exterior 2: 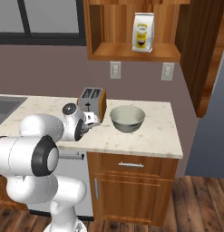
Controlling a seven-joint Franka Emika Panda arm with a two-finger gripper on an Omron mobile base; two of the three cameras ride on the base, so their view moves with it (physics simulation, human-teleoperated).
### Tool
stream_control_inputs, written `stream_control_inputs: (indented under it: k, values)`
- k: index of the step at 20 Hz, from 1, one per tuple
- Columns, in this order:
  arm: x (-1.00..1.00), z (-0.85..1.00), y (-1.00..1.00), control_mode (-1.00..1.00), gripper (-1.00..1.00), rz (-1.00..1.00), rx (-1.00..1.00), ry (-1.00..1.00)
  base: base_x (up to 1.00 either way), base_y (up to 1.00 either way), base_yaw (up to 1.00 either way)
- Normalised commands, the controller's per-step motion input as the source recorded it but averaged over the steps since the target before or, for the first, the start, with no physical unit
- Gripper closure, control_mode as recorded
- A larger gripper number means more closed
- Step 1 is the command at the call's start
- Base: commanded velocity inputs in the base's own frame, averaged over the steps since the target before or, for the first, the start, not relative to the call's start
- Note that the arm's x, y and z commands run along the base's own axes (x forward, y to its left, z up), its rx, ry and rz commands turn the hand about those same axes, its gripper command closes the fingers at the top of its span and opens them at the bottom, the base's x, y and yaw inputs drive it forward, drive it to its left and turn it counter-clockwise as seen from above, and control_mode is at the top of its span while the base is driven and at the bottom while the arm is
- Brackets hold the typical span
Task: Pick the egg and butter from the fridge and place them by the bowl for mixing.
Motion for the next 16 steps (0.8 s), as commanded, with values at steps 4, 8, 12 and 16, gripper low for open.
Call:
stream_control_inputs:
  k: [4, 8, 12, 16]
  values:
    - [0.09, -0.22, 0.00, -1.00, 1.00, 0.00, 0.00, 0.00, 0.00, 0.00, 0.00]
    - [0.50, -0.12, 0.00, -1.00, 1.00, 0.00, 0.00, 0.00, 0.00, 0.00, 0.00]
    - [0.42, -0.13, 0.00, -1.00, 1.00, 0.00, 0.00, 0.00, 0.00, 0.00, 0.00]
    - [0.17, -0.17, 0.00, -1.00, -1.00, 0.00, 0.00, -0.04, 0.00, 0.00, 0.00]
